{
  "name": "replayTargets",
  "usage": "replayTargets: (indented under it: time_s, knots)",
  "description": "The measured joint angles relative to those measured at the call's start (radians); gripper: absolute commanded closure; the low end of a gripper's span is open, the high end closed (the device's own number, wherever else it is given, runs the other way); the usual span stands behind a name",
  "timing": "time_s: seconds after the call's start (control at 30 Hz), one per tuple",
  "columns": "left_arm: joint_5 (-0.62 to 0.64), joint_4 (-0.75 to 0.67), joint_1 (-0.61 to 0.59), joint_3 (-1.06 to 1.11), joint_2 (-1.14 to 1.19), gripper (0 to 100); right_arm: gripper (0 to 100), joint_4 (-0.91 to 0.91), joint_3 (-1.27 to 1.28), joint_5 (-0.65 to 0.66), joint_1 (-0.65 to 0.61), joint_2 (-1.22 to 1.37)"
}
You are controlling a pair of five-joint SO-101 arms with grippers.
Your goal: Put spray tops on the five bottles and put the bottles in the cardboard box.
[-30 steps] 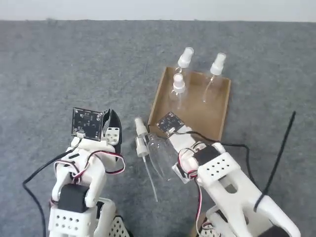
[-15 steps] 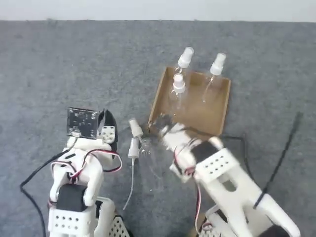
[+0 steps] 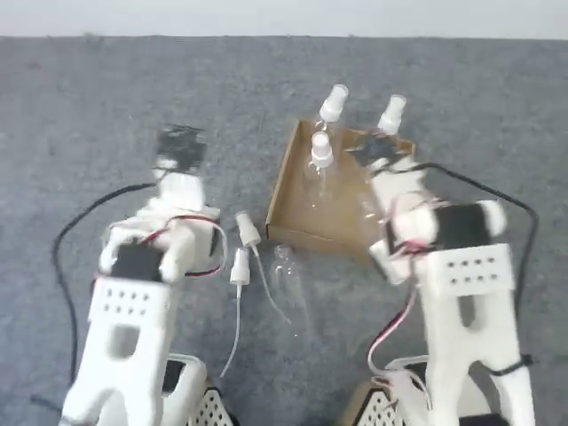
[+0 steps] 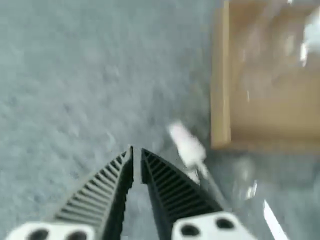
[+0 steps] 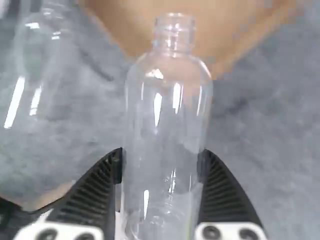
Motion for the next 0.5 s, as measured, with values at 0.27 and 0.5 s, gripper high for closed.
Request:
replayTargets:
  time_s: [0.27, 0.5]
  knots:
    - [-0.052, 0.025, 0.107, -0.005, 0.305, 87, 93.5, -0.144, 0.035, 0.166, 0.404, 0.0]
    - [-0.035, -0.083, 0.12, -0.005, 0.489, 87, 93.3, -0.437, 0.272, 0.218, 0.592, 0.0]
